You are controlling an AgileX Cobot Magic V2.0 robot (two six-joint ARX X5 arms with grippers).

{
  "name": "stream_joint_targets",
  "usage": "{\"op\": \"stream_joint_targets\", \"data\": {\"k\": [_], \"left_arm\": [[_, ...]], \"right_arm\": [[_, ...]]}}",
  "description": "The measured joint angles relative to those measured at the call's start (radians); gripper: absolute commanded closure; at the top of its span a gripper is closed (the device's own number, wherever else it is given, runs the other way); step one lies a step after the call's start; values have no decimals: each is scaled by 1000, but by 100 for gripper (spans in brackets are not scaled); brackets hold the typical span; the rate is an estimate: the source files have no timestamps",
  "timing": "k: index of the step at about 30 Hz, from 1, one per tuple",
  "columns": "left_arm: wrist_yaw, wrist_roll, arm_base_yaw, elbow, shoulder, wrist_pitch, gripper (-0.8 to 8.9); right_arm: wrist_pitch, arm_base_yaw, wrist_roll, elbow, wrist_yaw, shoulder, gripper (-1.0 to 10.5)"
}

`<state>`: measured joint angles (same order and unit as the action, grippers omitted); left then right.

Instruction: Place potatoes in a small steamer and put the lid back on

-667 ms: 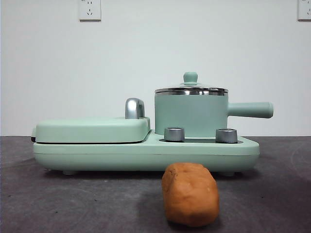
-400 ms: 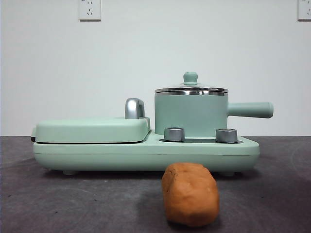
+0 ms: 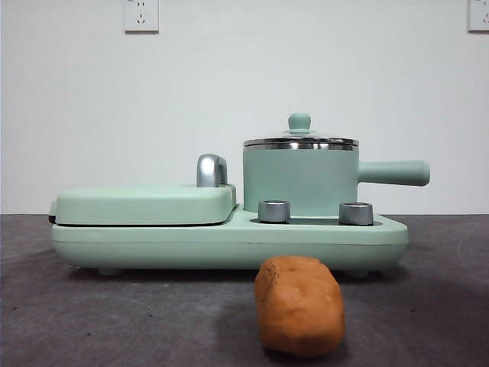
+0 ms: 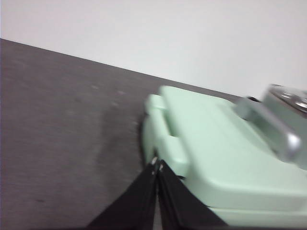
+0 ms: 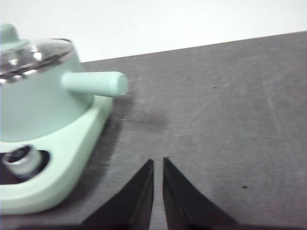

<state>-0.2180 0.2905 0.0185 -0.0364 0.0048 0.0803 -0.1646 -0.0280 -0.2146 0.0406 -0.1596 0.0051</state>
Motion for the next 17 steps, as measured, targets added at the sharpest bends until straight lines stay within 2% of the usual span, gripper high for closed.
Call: {"op": "stream_joint_targets", "data": {"k": [7,13,17], "left_arm": [[-51,55,8,-121,35,69,807],[-132,66,22,-257,131,182,807],[-208,66,27,-380,219,269,807]], "right_arm": [[-105,1,-90,162,-37,3,919],[-224,1,-113,340,-130,79,919],[-321,1,-114,466,-235,171,919]]}}
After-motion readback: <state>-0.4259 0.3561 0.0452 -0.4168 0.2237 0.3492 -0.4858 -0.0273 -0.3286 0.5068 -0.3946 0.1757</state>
